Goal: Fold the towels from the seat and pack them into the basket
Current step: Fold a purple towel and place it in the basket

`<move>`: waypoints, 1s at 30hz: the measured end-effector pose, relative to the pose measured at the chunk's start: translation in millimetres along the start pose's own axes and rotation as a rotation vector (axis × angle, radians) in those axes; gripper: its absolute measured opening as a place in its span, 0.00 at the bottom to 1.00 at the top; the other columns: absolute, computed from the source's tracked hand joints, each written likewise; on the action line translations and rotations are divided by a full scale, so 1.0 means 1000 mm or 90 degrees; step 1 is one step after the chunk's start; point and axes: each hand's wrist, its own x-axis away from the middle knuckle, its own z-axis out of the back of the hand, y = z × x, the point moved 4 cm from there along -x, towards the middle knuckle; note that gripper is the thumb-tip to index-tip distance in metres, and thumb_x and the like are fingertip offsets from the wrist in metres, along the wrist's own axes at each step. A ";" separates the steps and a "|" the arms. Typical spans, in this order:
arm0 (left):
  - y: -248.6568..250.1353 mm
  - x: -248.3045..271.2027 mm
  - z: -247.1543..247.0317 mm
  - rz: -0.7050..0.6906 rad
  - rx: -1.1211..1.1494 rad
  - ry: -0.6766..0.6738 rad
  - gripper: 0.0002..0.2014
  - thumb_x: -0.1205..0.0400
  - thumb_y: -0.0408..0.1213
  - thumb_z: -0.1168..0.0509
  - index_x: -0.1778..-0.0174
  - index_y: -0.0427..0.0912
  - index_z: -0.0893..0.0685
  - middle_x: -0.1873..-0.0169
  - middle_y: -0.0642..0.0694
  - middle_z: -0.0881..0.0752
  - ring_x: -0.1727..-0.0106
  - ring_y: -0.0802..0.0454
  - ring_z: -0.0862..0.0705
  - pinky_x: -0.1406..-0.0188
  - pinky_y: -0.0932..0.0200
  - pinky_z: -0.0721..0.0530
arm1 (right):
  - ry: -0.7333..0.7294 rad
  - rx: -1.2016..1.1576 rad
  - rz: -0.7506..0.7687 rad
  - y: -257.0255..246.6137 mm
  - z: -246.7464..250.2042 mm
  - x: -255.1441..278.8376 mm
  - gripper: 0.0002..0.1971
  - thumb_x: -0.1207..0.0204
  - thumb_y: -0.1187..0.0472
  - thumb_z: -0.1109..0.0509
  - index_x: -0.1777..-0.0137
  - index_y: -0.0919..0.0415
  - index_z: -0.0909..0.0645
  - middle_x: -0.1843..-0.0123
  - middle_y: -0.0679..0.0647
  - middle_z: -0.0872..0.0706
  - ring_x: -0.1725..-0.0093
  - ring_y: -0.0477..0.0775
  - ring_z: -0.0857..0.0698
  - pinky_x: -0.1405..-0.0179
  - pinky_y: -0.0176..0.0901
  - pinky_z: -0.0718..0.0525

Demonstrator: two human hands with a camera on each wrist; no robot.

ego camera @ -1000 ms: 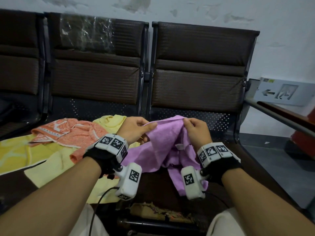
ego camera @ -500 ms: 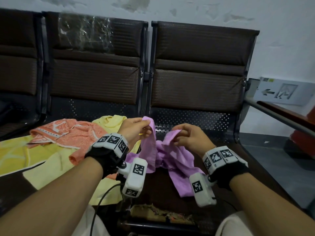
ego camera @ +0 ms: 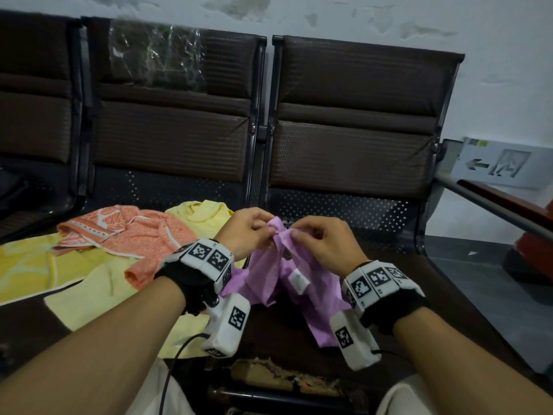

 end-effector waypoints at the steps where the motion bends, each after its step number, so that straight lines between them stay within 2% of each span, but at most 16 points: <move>1: 0.001 0.001 -0.002 -0.001 0.018 -0.009 0.05 0.19 0.27 0.35 0.50 0.36 0.17 0.65 0.43 0.12 0.64 0.55 0.12 0.60 0.61 0.11 | -0.012 -0.002 0.002 -0.001 -0.002 0.000 0.04 0.26 0.54 0.27 0.53 0.49 0.11 0.58 0.43 0.10 0.55 0.39 0.15 0.52 0.32 0.19; 4: 0.005 0.006 -0.004 -0.008 0.052 -0.035 0.04 0.20 0.32 0.32 0.53 0.36 0.15 0.61 0.39 0.11 0.60 0.52 0.12 0.57 0.60 0.12 | 0.001 -0.021 0.001 -0.004 -0.004 -0.002 0.05 0.27 0.52 0.26 0.56 0.51 0.10 0.61 0.44 0.11 0.58 0.39 0.15 0.57 0.30 0.20; 7: 0.006 0.007 -0.006 0.002 0.094 -0.032 0.07 0.21 0.32 0.32 0.52 0.33 0.13 0.59 0.39 0.11 0.58 0.51 0.12 0.56 0.57 0.10 | 0.030 -0.026 -0.025 -0.002 -0.002 -0.002 0.05 0.26 0.53 0.27 0.58 0.52 0.12 0.62 0.44 0.12 0.59 0.39 0.16 0.60 0.27 0.21; 12: 0.005 0.009 -0.007 0.055 0.164 -0.023 0.07 0.22 0.29 0.32 0.49 0.33 0.15 0.61 0.41 0.12 0.61 0.51 0.14 0.63 0.60 0.12 | 0.021 -0.045 -0.046 0.003 0.000 -0.001 0.03 0.25 0.57 0.27 0.57 0.53 0.12 0.60 0.44 0.12 0.56 0.39 0.15 0.58 0.24 0.23; 15: 0.006 0.010 -0.006 0.072 0.173 -0.020 0.06 0.22 0.28 0.32 0.50 0.34 0.14 0.62 0.41 0.12 0.62 0.50 0.16 0.66 0.62 0.13 | -0.001 -0.032 -0.035 0.003 -0.002 0.001 0.03 0.26 0.55 0.26 0.56 0.51 0.12 0.59 0.43 0.11 0.56 0.38 0.15 0.59 0.21 0.23; 18: 0.006 0.011 -0.008 0.086 0.180 -0.038 0.09 0.22 0.27 0.32 0.47 0.30 0.14 0.58 0.37 0.14 0.59 0.47 0.19 0.66 0.65 0.14 | 0.000 -0.041 -0.046 0.003 -0.004 0.001 0.04 0.28 0.54 0.24 0.55 0.50 0.14 0.60 0.44 0.12 0.58 0.39 0.16 0.60 0.25 0.23; 22: 0.006 0.010 -0.008 0.087 0.203 -0.057 0.09 0.22 0.27 0.33 0.47 0.30 0.14 0.61 0.39 0.13 0.62 0.52 0.15 0.65 0.66 0.14 | -0.040 -0.064 -0.066 0.004 -0.009 0.002 0.12 0.26 0.56 0.26 0.43 0.54 0.15 0.57 0.50 0.12 0.56 0.46 0.15 0.52 0.39 0.17; 25: 0.004 0.009 -0.005 0.085 0.209 -0.052 0.08 0.22 0.28 0.32 0.48 0.34 0.13 0.63 0.44 0.12 0.64 0.54 0.15 0.63 0.65 0.15 | -0.087 -0.057 -0.056 0.002 -0.012 0.002 0.09 0.24 0.57 0.28 0.48 0.59 0.12 0.54 0.51 0.10 0.52 0.47 0.15 0.47 0.42 0.18; 30: 0.002 0.010 -0.003 0.080 0.240 -0.079 0.11 0.24 0.36 0.30 0.47 0.38 0.13 0.64 0.48 0.10 0.61 0.56 0.13 0.62 0.65 0.15 | -0.094 -0.070 -0.065 0.002 -0.012 0.002 0.08 0.23 0.57 0.29 0.52 0.60 0.12 0.58 0.49 0.12 0.56 0.46 0.16 0.50 0.43 0.18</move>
